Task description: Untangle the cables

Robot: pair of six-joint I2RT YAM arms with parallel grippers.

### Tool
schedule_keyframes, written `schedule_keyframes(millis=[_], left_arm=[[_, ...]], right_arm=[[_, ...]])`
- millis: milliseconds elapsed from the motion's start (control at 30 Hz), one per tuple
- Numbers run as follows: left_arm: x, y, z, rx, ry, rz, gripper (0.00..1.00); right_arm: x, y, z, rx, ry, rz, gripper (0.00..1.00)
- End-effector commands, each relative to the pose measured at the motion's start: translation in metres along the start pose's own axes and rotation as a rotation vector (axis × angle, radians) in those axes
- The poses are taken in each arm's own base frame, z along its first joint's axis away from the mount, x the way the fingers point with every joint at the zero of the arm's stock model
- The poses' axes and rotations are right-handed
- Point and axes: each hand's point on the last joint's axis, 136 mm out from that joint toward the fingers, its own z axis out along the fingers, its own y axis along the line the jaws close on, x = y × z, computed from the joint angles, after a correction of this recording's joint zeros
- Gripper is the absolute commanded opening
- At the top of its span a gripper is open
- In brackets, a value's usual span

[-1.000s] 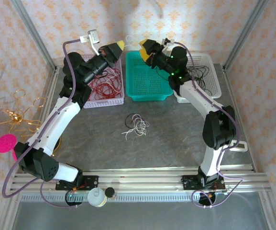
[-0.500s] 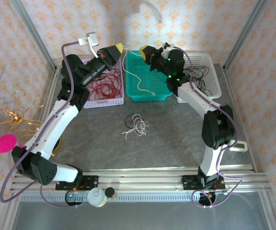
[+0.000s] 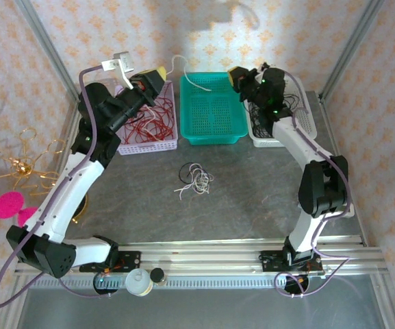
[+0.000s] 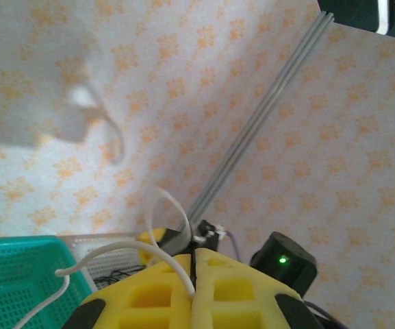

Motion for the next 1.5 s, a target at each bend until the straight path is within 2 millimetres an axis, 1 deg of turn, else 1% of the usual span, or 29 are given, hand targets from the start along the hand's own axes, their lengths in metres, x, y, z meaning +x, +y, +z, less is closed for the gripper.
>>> schedule_keyframes(millis=[0, 100, 167, 233, 267, 333, 367, 400, 433, 467, 500, 533, 567, 600, 633, 667, 733, 800, 867, 900, 1000, 1100, 1200, 1300, 1400, 1467], left_arm=[[-0.013, -0.008, -0.007, -0.002, -0.039, 0.065, 0.00], [-0.010, -0.010, -0.001, 0.020, -0.013, 0.077, 0.00], [-0.012, -0.013, 0.000, 0.031, -0.020, 0.087, 0.00], [-0.016, -0.015, 0.002, 0.035, -0.026, 0.097, 0.00], [-0.017, -0.015, 0.003, 0.036, -0.024, 0.102, 0.00], [-0.017, -0.016, 0.005, 0.037, -0.017, 0.107, 0.00], [-0.017, -0.016, 0.005, 0.037, -0.012, 0.110, 0.00], [-0.016, -0.016, 0.006, 0.035, -0.007, 0.112, 0.00], [-0.015, -0.015, 0.006, 0.033, -0.003, 0.113, 0.00], [-0.014, -0.014, 0.005, 0.031, -0.002, 0.114, 0.00], [-0.014, -0.014, 0.004, 0.029, -0.004, 0.114, 0.00], [-0.014, -0.015, 0.004, 0.031, -0.004, 0.114, 0.00], [-0.014, -0.015, 0.004, 0.032, -0.003, 0.113, 0.00], [-0.014, -0.015, 0.004, 0.033, -0.001, 0.113, 0.00], [-0.014, -0.015, 0.005, 0.034, 0.004, 0.112, 0.00], [-0.014, -0.016, 0.006, 0.039, 0.007, 0.113, 0.00], [-0.014, -0.017, 0.007, 0.048, 0.006, 0.114, 0.00], [-0.014, -0.017, 0.008, 0.049, -0.002, 0.114, 0.00], [-0.013, -0.015, 0.007, 0.046, -0.008, 0.115, 0.00], [-0.012, -0.014, 0.007, 0.045, -0.011, 0.112, 0.00], [-0.010, -0.013, 0.008, 0.052, -0.008, 0.104, 0.00], [-0.007, -0.013, 0.008, 0.055, 0.002, 0.101, 0.00], [-0.005, -0.012, 0.006, 0.053, 0.002, 0.104, 0.00], [-0.002, -0.011, 0.005, 0.054, 0.004, 0.094, 0.00], [0.001, -0.009, 0.005, 0.050, 0.014, 0.087, 0.00], [0.003, -0.008, 0.005, 0.048, 0.020, 0.086, 0.00]], right_arm=[[-0.010, -0.001, -0.012, 0.092, -0.032, -0.042, 0.00], [-0.003, -0.014, -0.007, 0.145, -0.009, -0.032, 0.00], [-0.001, -0.020, -0.007, 0.159, -0.011, -0.030, 0.00], [0.000, -0.020, -0.010, 0.147, -0.022, -0.037, 0.00], [0.000, -0.013, -0.011, 0.112, -0.024, -0.057, 0.00], [0.004, 0.009, -0.014, 0.021, -0.009, -0.136, 0.15], [0.009, 0.030, -0.016, -0.062, 0.011, -0.222, 0.22], [0.015, 0.046, -0.019, -0.124, 0.029, -0.299, 0.30], [0.021, 0.057, -0.023, -0.169, 0.038, -0.363, 0.36], [0.027, 0.065, -0.027, -0.230, 0.049, -0.419, 0.42], [0.030, 0.069, -0.030, -0.272, 0.058, -0.420, 0.48], [0.028, 0.067, -0.029, -0.283, 0.081, -0.358, 0.52], [0.028, 0.062, -0.023, -0.275, 0.126, -0.259, 0.52], [0.033, 0.057, -0.016, -0.269, 0.188, -0.168, 0.51], [0.046, 0.057, -0.009, -0.284, 0.264, -0.091, 0.50], [0.060, 0.061, -0.006, -0.320, 0.323, -0.037, 0.50], [0.081, 0.067, -0.005, -0.343, 0.352, 0.037, 0.53], [0.098, 0.075, -0.006, -0.363, 0.360, 0.056, 0.57], [0.110, 0.077, -0.004, -0.367, 0.376, 0.059, 0.61], [0.114, 0.073, -0.001, -0.358, 0.386, 0.067, 0.63], [0.121, 0.066, 0.003, -0.365, 0.407, 0.106, 0.65], [0.125, 0.069, 0.007, -0.379, 0.419, 0.131, 0.65], [0.126, 0.070, 0.012, -0.368, 0.406, 0.132, 0.62], [0.126, 0.065, 0.018, -0.353, 0.398, 0.142, 0.55], [0.127, 0.066, 0.022, -0.356, 0.396, 0.147, 0.53], [0.129, 0.064, 0.024, -0.349, 0.396, 0.146, 0.51]])
